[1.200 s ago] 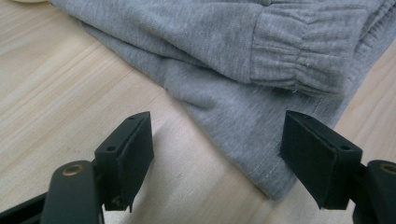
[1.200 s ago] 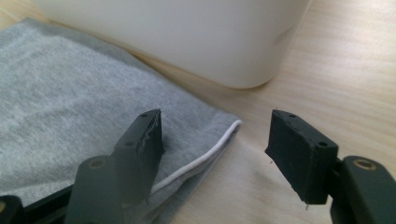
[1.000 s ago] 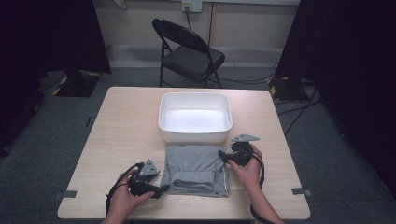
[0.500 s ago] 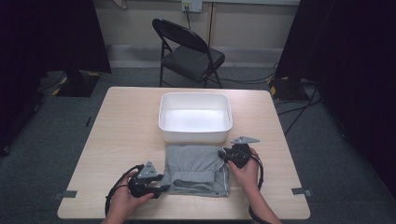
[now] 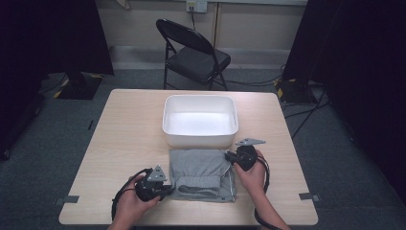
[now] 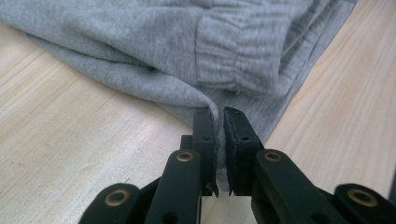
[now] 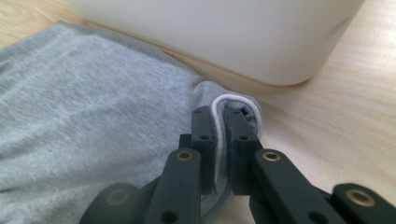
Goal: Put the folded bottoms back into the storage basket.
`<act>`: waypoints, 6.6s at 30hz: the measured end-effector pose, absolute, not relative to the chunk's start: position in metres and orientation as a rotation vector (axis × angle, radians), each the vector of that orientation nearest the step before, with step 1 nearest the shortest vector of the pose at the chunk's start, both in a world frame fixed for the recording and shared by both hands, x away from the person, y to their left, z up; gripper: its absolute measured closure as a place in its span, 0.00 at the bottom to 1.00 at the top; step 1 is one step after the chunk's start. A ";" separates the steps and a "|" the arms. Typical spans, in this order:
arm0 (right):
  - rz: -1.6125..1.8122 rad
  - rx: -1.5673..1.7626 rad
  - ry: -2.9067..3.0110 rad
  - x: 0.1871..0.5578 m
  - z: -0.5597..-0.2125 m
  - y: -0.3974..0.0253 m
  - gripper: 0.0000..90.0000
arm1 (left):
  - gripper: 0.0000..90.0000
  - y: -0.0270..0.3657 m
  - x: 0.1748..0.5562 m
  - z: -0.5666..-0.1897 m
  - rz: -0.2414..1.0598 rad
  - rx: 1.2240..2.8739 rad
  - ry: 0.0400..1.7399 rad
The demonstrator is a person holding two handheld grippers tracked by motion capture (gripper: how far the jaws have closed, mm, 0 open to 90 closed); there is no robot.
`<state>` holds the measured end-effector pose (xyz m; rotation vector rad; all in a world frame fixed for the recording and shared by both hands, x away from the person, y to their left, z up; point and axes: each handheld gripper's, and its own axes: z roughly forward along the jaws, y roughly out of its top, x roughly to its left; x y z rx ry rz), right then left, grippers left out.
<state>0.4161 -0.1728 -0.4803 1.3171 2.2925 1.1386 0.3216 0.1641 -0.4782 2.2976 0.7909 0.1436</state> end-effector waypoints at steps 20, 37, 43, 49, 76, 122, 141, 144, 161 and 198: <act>1.072 1.350 2.230 0.432 -0.490 -0.174 0.51 | 0.92 0.167 0.323 -0.483 0.123 2.292 0.778; 1.145 1.362 2.257 0.428 -0.498 -0.169 0.73 | 0.41 0.161 0.316 -0.489 0.166 2.285 0.770; 1.145 1.337 2.258 0.425 -0.497 -0.166 0.81 | 0.65 0.154 0.316 -0.487 0.193 2.306 0.733; 1.111 1.333 2.263 0.424 -0.491 -0.164 0.87 | 0.87 0.149 0.318 -0.479 0.156 2.305 0.796; 1.167 1.322 2.241 0.420 -0.431 -0.176 0.88 | 0.90 0.149 0.322 -0.429 0.065 2.166 0.790; 1.230 1.294 2.237 0.420 -0.393 -0.178 0.88 | 0.90 0.157 0.324 -0.390 0.063 2.133 0.772; 1.252 1.265 2.171 0.421 -0.344 -0.184 0.88 | 0.90 0.155 0.331 -0.355 0.099 2.101 0.743; 1.252 1.262 2.168 0.422 -0.339 -0.184 0.88 | 0.90 0.155 0.333 -0.348 0.100 2.100 0.741; 1.237 1.242 2.142 0.428 -0.311 -0.184 0.88 | 0.90 0.152 0.342 -0.329 0.111 2.099 0.737; 1.206 1.245 2.091 0.473 -0.277 -0.173 0.88 | 0.90 0.156 0.389 -0.309 0.140 2.085 0.759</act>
